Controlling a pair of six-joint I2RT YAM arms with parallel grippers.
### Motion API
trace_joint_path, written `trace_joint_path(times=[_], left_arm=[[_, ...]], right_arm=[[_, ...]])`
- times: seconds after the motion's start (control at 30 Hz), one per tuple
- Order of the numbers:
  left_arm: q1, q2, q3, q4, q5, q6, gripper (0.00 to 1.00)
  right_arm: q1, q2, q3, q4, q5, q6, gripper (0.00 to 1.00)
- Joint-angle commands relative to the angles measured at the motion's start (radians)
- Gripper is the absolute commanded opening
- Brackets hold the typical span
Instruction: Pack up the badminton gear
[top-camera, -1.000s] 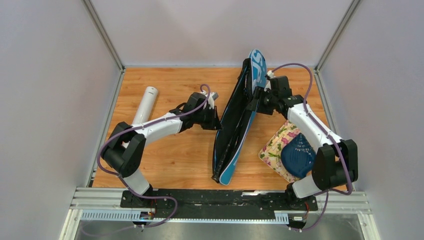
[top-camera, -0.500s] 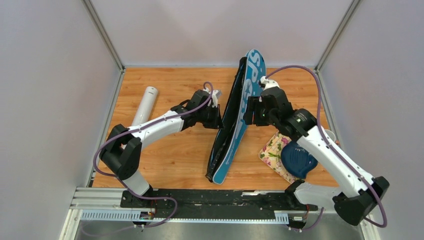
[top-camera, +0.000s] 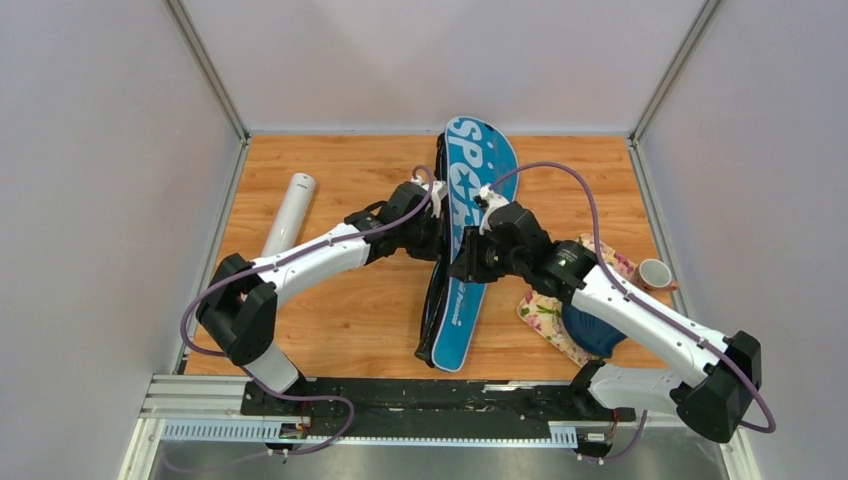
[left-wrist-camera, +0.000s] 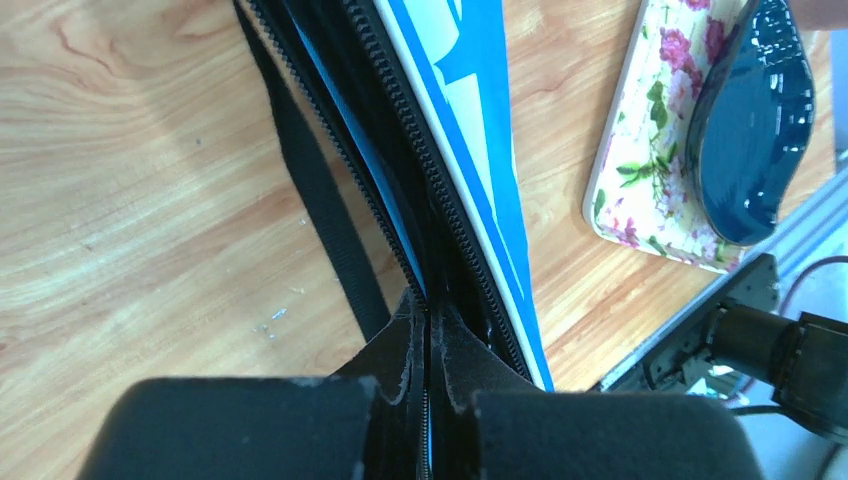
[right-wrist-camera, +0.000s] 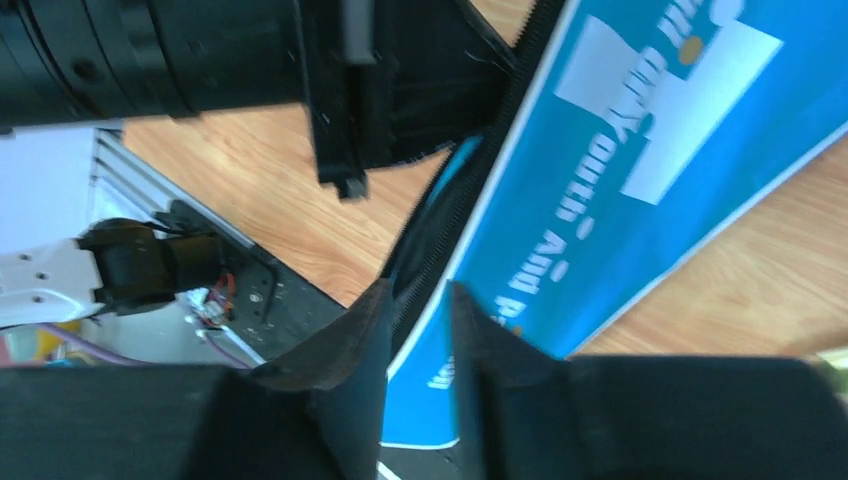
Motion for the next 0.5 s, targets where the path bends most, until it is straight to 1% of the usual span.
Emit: trace_joint_path(times=[0.0, 0.03, 0.1, 0.13, 0.2, 0.27, 0.33, 0.37, 0.43, 0.47], left_arm=[[-0.07, -0.052, 0.132, -0.025, -0.155, 0.098, 0.0], [-0.077, -0.049, 0.137, -0.036, -0.183, 0.104, 0.0], [-0.08, -0.046, 0.14, -0.037, -0.174, 0.1, 0.0], [-0.08, -0.047, 0.14, -0.036, -0.177, 0.1, 0.0], [-0.078, -0.053, 0.14, -0.034, -0.183, 0.096, 0.0], [-0.078, -0.058, 0.142, -0.034, -0.183, 0.101, 0.0], [-0.078, -0.072, 0.14, -0.027, -0.183, 0.104, 0.0], [-0.08, -0.075, 0.137, -0.025, -0.209, 0.11, 0.0], [-0.081, -0.081, 0.128, -0.02, -0.225, 0.115, 0.0], [-0.083, -0.081, 0.123, -0.017, -0.225, 0.112, 0.0]], right_arm=[[0.022, -0.02, -0.058, 0.19, -0.109, 0.003, 0.25], [0.03, -0.023, -0.072, 0.234, -0.109, -0.006, 0.24], [0.036, -0.011, -0.095, 0.263, -0.101, -0.015, 0.23], [0.036, -0.002, -0.092, 0.257, -0.092, -0.027, 0.22], [0.036, 0.029, -0.083, 0.231, -0.07, -0.037, 0.15], [0.036, 0.037, -0.091, 0.205, -0.005, -0.02, 0.11], [0.034, 0.037, -0.109, 0.164, 0.058, 0.011, 0.1], [0.036, 0.032, -0.124, 0.147, 0.11, 0.05, 0.1], [0.034, 0.009, -0.147, 0.138, 0.12, 0.089, 0.11], [0.034, 0.0, -0.181, 0.147, 0.115, 0.124, 0.15]])
